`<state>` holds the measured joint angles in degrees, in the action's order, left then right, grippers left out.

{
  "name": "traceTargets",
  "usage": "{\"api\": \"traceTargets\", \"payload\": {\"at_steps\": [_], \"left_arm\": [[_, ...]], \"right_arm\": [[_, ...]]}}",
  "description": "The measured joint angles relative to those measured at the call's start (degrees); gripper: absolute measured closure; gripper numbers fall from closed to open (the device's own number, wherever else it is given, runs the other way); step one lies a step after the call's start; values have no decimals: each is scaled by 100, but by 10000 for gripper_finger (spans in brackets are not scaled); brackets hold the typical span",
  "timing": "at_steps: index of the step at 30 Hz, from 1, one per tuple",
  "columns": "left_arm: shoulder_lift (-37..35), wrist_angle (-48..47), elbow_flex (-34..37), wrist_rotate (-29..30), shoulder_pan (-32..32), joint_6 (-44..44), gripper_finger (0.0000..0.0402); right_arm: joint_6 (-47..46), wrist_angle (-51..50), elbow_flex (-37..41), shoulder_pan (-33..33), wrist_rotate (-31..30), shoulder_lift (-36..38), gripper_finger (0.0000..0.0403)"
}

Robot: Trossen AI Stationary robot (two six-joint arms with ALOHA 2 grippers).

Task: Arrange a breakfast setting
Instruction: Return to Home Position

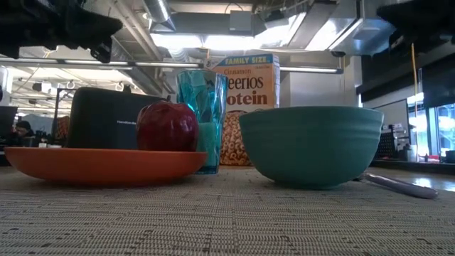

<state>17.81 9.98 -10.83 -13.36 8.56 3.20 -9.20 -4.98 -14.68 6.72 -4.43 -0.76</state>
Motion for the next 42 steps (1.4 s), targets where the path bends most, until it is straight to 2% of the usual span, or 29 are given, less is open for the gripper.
{"api": "traceTargets", "payload": {"at_steps": [3,6,11,15,20,24,28,32,37,42], "left_arm": [[-160,-308,75,222,7,-402,399],[-300,-152,303,493,7,-435,400],[-557,234,485,231,-30,-233,400],[-835,253,673,35,-252,-221,400],[-1142,398,1039,692,-626,-35,401],[-1200,421,1038,846,-848,-228,401],[-1221,387,1038,1119,-946,-519,401],[-1221,110,1038,1018,-951,-521,401],[-1219,-651,1038,556,-953,-229,401],[-1221,-795,1036,487,-951,-227,401]], "right_arm": [[-123,298,356,0,-89,-11,403],[-297,450,655,0,-221,-9,403],[-637,917,1203,0,-313,-10,403],[-895,1158,1425,0,-39,-26,403],[-650,1200,1425,0,-8,-10,403],[-268,1181,1425,0,-76,-11,403],[34,1178,1425,0,-406,-11,403],[51,1117,1425,0,-449,-11,403],[62,1079,1425,0,-354,-11,403],[207,866,1425,0,-349,-11,403]]}}
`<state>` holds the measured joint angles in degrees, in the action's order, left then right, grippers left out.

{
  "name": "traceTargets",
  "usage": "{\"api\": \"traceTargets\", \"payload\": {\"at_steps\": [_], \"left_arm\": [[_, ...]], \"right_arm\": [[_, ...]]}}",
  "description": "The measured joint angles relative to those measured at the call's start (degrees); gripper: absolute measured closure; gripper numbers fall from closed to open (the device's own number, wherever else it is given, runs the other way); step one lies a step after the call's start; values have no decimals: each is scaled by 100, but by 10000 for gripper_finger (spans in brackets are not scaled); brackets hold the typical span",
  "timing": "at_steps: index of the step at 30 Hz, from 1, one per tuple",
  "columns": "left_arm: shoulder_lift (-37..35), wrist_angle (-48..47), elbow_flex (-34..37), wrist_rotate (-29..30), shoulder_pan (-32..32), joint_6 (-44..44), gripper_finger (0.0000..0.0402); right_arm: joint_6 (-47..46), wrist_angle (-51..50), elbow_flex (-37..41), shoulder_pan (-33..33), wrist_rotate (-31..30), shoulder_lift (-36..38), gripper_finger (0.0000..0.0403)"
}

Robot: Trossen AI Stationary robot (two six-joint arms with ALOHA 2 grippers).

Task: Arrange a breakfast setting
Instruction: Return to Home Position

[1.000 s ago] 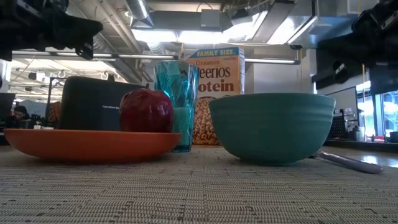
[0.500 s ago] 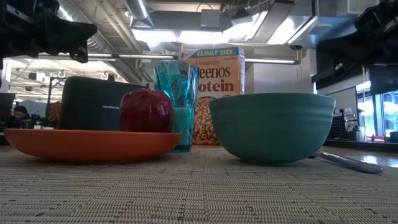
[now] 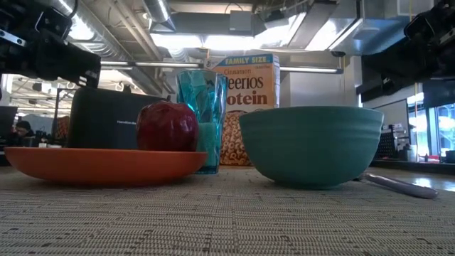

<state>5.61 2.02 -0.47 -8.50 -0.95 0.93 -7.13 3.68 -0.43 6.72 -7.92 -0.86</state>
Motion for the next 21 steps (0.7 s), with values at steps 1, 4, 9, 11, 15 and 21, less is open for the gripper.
{"api": "traceTargets", "payload": {"at_steps": [1,4,9,11,15,21], "left_arm": [[0,-4,0,20,0,4,401],[0,-9,0,36,0,89,401],[0,-11,0,100,0,518,401],[0,-9,0,189,0,505,401],[0,-7,0,197,2,468,401],[0,-5,0,197,2,463,401]], "right_arm": [[-6,-66,0,0,40,-1,403],[-32,-174,-9,0,343,-16,403],[-29,-243,-9,0,791,-26,403],[-29,-249,-9,0,844,-26,403],[-29,-251,-9,0,849,-26,403],[-29,-253,-9,0,848,-26,403]]}}
